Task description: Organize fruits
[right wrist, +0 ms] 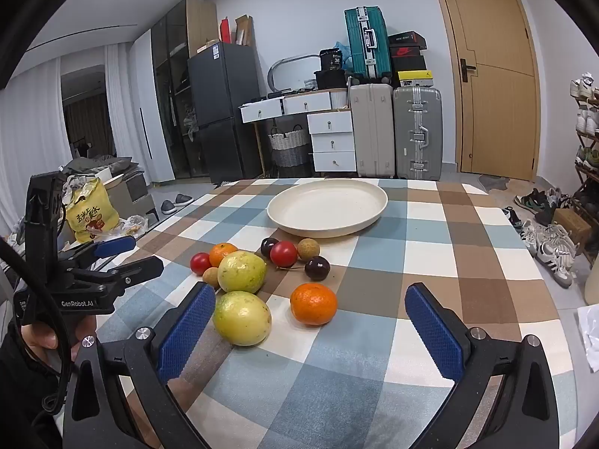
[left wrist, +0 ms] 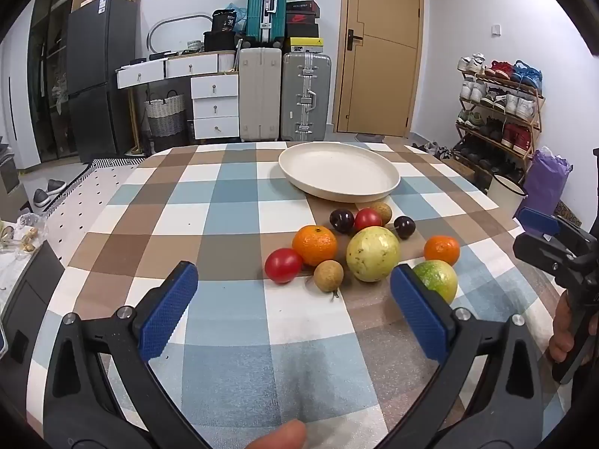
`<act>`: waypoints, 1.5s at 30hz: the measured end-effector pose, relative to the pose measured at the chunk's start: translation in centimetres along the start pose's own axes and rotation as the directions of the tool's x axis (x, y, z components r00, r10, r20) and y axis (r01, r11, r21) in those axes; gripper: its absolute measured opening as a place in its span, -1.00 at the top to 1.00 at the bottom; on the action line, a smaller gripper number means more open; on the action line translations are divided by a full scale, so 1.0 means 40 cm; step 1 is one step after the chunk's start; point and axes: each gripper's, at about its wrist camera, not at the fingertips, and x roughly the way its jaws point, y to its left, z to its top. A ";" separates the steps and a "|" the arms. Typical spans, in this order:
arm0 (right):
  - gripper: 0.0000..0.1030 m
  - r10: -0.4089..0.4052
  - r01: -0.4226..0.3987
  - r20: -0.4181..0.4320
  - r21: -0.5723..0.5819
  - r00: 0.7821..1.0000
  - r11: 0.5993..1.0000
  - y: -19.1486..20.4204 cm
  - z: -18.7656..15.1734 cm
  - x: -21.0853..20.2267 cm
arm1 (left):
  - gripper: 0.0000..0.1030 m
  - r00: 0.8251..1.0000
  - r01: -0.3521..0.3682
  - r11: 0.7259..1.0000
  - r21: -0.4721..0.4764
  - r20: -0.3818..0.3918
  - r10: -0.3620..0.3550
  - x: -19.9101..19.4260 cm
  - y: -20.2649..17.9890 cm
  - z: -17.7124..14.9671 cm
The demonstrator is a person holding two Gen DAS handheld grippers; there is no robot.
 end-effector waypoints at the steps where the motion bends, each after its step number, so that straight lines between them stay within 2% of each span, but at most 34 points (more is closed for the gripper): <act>1: -1.00 0.001 -0.001 -0.001 0.001 1.000 1.000 0.000 0.000 0.000 | -0.99 1.000 0.000 1.000 0.000 0.000 0.000 -0.001 0.000 0.000; 12: -1.00 0.003 -0.003 0.000 0.004 1.000 1.000 -0.001 0.000 -0.001 | -0.99 1.000 0.002 1.000 0.010 -0.005 -0.002 -0.022 -0.009 -0.006; 13: -1.00 0.003 -0.003 0.001 0.004 1.000 1.000 0.000 0.000 -0.001 | -0.99 1.000 0.001 1.000 -0.006 -0.013 -0.001 0.000 0.000 0.000; 45: -1.00 0.003 -0.003 -0.003 0.006 1.000 1.000 -0.002 0.000 0.002 | -0.99 1.000 0.000 1.000 -0.007 -0.017 0.000 -0.003 0.009 -0.001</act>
